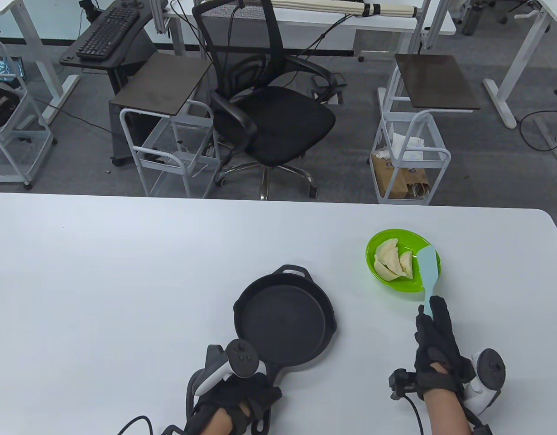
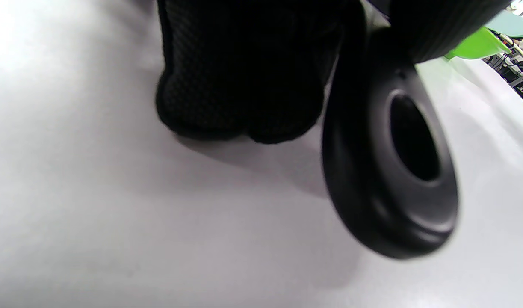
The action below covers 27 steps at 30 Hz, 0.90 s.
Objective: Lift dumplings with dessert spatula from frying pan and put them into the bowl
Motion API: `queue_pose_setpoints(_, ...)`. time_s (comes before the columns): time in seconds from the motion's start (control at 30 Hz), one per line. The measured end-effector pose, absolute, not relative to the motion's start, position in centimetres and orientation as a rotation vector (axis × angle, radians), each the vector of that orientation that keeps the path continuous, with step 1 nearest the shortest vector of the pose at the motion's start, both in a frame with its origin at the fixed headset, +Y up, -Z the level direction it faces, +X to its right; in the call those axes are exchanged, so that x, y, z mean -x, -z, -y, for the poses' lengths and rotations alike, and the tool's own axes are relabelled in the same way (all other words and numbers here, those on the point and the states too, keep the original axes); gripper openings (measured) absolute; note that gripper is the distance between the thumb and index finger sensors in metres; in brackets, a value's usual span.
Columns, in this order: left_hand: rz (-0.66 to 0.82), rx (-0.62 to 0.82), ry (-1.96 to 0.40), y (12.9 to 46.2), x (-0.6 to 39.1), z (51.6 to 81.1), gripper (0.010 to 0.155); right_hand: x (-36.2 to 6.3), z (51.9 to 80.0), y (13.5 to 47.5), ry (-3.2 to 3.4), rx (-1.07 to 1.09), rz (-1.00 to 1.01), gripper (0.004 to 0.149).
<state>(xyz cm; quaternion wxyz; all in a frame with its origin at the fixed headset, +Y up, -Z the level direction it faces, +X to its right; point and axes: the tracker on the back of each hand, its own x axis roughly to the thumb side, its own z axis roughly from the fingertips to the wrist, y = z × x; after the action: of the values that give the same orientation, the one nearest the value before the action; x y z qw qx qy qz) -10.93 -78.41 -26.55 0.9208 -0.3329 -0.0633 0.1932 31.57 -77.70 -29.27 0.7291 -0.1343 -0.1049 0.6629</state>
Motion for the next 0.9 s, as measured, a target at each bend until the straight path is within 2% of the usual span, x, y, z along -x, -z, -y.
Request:
queue_pose_setpoints(0.3,0.132,0.684,-0.395,26.6,10.9,78.4,0.065,-29.9,77.1,29.2,-1.465,0.226,0.201,0.062)
queue_pose_setpoints(0.57,0.133,0.686,-0.395,26.6,10.9,78.4,0.065,-26.9,76.5,29.2,-1.54,0.053,0.054,0.061)
queue_pose_setpoints(0.9,0.132,0.685,-0.396,26.6,10.9,78.4,0.065,-24.0,76.8,28.9,-1.634,-0.053,-0.085,0.057)
